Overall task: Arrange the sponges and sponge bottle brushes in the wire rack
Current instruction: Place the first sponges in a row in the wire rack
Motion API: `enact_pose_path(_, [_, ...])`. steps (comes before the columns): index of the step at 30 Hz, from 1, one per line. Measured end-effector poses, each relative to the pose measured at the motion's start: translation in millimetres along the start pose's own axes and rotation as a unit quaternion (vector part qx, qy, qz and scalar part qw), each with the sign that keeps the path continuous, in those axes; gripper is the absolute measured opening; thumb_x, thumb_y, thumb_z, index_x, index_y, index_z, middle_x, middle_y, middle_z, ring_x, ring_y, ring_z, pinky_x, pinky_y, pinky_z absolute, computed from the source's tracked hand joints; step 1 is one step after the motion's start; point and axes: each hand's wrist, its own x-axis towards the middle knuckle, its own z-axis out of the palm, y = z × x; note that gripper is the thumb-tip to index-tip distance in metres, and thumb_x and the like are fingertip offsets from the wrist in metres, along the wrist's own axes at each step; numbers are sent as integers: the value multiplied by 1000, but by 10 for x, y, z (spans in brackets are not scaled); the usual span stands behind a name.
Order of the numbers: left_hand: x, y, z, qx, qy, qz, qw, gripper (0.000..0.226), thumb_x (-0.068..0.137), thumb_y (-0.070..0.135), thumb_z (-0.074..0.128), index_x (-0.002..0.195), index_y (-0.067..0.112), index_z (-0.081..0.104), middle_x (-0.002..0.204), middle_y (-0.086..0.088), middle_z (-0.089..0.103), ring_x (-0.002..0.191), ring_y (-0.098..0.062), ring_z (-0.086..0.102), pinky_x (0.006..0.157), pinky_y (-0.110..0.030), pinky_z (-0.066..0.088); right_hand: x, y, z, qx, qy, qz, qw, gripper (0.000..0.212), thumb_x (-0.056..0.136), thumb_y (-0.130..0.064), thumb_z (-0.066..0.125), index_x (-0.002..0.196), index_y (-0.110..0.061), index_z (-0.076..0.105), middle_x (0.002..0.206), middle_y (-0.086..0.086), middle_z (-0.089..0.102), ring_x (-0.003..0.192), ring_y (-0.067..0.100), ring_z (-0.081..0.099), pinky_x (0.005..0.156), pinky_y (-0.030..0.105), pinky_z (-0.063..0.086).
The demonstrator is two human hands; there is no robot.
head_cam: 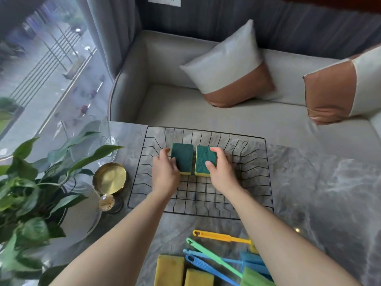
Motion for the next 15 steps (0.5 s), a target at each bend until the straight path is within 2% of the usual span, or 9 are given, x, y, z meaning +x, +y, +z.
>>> enact_pose_path(2, [-159, -11, -61, 70, 24, 81, 994, 41, 102, 23, 45, 141, 12, 41, 127, -16, 50, 105, -29, 55, 89, -36, 45, 22, 12, 45, 0, 2, -4, 1000, 41, 98, -17, 57, 136, -26, 45, 132, 10, 47, 115, 22, 51, 100, 37, 44])
enact_pose_path(4, [-331, -75, -145, 179, 52, 159, 969, 49, 100, 27, 46, 144, 8, 37, 133, -18, 47, 118, -33, 51, 98, -42, 44, 38, 25, 96, -2, 8, -13, 1000, 41, 97, -17, 58, 135, -26, 46, 132, 9, 46, 110, 18, 49, 95, 31, 40])
enact_pose_path(5, [-405, -121, -198, 233, 72, 172, 954, 55, 98, 32, 47, 146, 7, 35, 142, -20, 43, 130, -35, 44, 106, -46, 38, 48, 30, 121, -1, 8, -16, 1000, 41, 97, -17, 58, 135, -26, 46, 131, 8, 46, 108, 16, 48, 94, 29, 38])
enact_pose_path(7, [-518, -224, -304, 305, 90, 145, 937, 69, 96, 43, 45, 152, 6, 27, 157, -22, 28, 149, -36, 24, 118, -51, 22, 80, 49, 169, 4, 8, -20, 1000, 41, 97, -18, 59, 135, -26, 47, 130, 7, 46, 107, 14, 46, 93, 27, 34])
enact_pose_path(9, [-597, -325, -382, 341, 76, 100, 932, 80, 96, 51, 39, 156, 3, 17, 164, -25, 15, 155, -36, 8, 122, -53, 13, 103, 59, 209, 9, 4, -21, 1000, 41, 97, -19, 60, 135, -27, 46, 128, 5, 46, 107, 14, 45, 93, 27, 33])
enact_pose_path(12, [-662, -379, -417, 343, 41, 73, 936, 86, 97, 57, 29, 157, -1, 7, 166, -26, 3, 155, -36, 1, 125, -52, 14, 126, 27, 284, 17, -5, -28, 999, 42, 96, -20, 60, 136, -25, 46, 127, 6, 46, 110, 14, 45, 95, 26, 32])
enact_pose_path(15, [-666, -357, -427, 341, 27, 70, 937, 87, 98, 56, 28, 157, -3, 5, 166, -27, 1, 155, -36, 1, 125, -48, 15, 138, -57, 382, 17, -14, -30, 999, 43, 97, -21, 60, 137, -25, 45, 130, 7, 46, 106, 12, 44, 92, 26, 33])
